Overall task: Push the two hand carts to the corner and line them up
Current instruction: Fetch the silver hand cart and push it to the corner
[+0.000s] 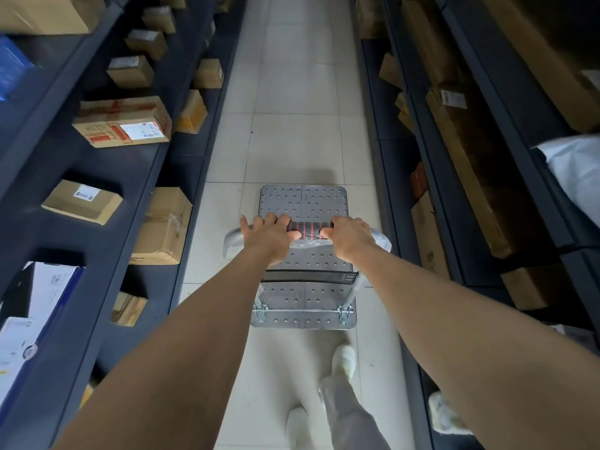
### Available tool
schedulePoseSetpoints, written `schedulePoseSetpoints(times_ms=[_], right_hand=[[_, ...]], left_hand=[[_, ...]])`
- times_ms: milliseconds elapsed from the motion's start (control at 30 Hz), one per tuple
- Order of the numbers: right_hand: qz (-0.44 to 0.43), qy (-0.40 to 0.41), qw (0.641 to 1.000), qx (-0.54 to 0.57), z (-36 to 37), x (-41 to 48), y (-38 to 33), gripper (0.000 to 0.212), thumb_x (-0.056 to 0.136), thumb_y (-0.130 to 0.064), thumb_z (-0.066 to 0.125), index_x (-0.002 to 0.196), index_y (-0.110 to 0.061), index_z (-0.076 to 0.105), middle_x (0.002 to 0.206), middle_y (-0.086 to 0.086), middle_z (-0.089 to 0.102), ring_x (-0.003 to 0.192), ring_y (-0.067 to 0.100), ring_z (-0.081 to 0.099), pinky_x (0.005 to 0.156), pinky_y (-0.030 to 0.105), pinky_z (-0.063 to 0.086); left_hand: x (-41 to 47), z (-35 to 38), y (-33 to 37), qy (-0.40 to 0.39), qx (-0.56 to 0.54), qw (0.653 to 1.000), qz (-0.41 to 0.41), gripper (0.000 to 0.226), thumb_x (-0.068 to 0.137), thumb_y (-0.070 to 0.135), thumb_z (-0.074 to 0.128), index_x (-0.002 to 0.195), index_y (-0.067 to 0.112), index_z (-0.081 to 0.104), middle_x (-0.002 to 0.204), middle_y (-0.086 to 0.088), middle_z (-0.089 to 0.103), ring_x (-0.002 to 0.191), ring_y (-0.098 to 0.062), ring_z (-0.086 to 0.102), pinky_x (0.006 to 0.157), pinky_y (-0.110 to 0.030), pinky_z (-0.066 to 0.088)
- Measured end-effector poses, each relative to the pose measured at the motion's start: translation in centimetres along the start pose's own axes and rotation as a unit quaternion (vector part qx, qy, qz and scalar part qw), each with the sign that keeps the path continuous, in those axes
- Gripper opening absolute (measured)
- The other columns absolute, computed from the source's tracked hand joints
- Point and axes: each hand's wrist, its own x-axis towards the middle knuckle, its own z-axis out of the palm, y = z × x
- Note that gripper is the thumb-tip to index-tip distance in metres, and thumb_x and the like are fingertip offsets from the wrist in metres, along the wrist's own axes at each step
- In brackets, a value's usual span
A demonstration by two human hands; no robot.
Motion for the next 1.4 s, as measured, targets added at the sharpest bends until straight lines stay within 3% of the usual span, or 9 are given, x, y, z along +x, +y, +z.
schedulePoseSetpoints(times_ms=[533,633,700,800,867,933,1000,1133,1400], right_hand=[[-0.052,-0.012,0.998,-0.033,-7.6,15.0,4.4,0.019,0.097,-0.023,0.052,0.111,-0.012,0.056,0.100,0.010,0.060,0.104,0.031,0.056,0.089,0.036,0.041],[-0.065,0.001,0.992,-0.104,-8.5,17.4,5.1,0.021,0.096,-0.018,0.053,0.117,-0.017,0.056,0.102,0.005,0.061,0.110,0.028,0.057,0.113,0.043,0.021],[-0.056,0.014,0.992,-0.112,-9.1,19.2,5.2,0.023,0.095,-0.018,0.053,0.118,-0.017,0.056,0.106,0.004,0.065,0.112,0.026,0.057,0.117,0.045,0.007],[-0.063,0.015,0.990,-0.128,-10.2,22.1,5.2,0.025,0.093,-0.019,0.057,0.118,-0.015,0.056,0.106,0.004,0.065,0.111,0.025,0.058,0.117,0.045,0.008],[-0.077,0.013,0.989,-0.126,-10.8,23.1,5.3,0.027,0.091,-0.016,0.058,0.118,-0.013,0.055,0.105,0.005,0.064,0.108,0.026,0.058,0.112,0.041,0.023],[-0.088,0.012,0.989,-0.121,-11.5,24.4,5.3,0.026,0.093,-0.016,0.057,0.118,-0.010,0.054,0.101,0.008,0.061,0.101,0.026,0.058,0.092,0.034,0.039],[-0.085,0.009,0.991,-0.105,-12.3,25.8,5.1,0.024,0.095,-0.018,0.055,0.116,-0.008,0.054,0.093,0.008,0.056,0.094,0.025,0.057,0.077,0.032,0.040],[-0.086,-0.012,0.990,-0.110,-13.8,29.0,4.4,0.026,0.096,-0.019,0.052,0.118,-0.006,0.053,0.090,0.007,0.050,0.097,0.027,0.058,0.075,0.031,0.039],[-0.077,-0.026,0.988,-0.128,-16.1,36.0,1.5,0.024,0.096,-0.019,0.052,0.118,-0.008,0.052,0.094,0.009,0.055,0.098,0.028,0.060,0.073,0.032,0.042]], left_hand=[[13.8,-6.5,4.3,0.010,-0.119,0.992,-0.031,0.033,0.098,0.037,0.036,0.126,0.022,0.043,0.134,-0.009,0.039,0.131,-0.035,0.029,0.116,-0.052,0.002],[16.2,-7.5,4.8,0.018,-0.123,0.992,-0.037,0.032,0.099,0.037,0.036,0.126,0.022,0.044,0.134,-0.009,0.039,0.131,-0.034,0.030,0.116,-0.052,0.002],[17.8,-8.3,5.0,0.024,-0.127,0.991,-0.036,0.032,0.099,0.038,0.036,0.126,0.022,0.044,0.133,-0.009,0.040,0.130,-0.034,0.031,0.116,-0.052,0.002],[20.4,-9.4,5.1,0.028,-0.131,0.990,-0.037,0.033,0.099,0.038,0.035,0.126,0.022,0.045,0.133,-0.009,0.040,0.129,-0.035,0.032,0.115,-0.052,0.003],[21.5,-9.9,5.1,0.033,-0.130,0.990,-0.035,0.033,0.099,0.038,0.035,0.126,0.022,0.045,0.132,-0.009,0.041,0.128,-0.034,0.032,0.115,-0.052,0.004],[22.8,-10.5,5.1,0.037,-0.135,0.990,-0.032,0.033,0.099,0.039,0.036,0.125,0.022,0.045,0.131,-0.008,0.041,0.127,-0.034,0.033,0.115,-0.052,0.004],[24.2,-11.1,4.9,0.039,-0.137,0.989,-0.028,0.032,0.099,0.040,0.036,0.124,0.022,0.045,0.130,-0.008,0.041,0.126,-0.033,0.033,0.115,-0.051,0.005],[27.3,-12.7,4.0,0.044,-0.131,0.990,-0.018,0.032,0.098,0.041,0.038,0.124,0.023,0.045,0.129,-0.007,0.041,0.126,-0.033,0.033,0.115,-0.051,0.004],[33.8,-16.5,0.7,0.043,-0.125,0.991,-0.007,0.030,0.098,0.042,0.039,0.121,0.024,0.045,0.129,-0.006,0.043,0.126,-0.032,0.035,0.116,-0.053,0.007]])
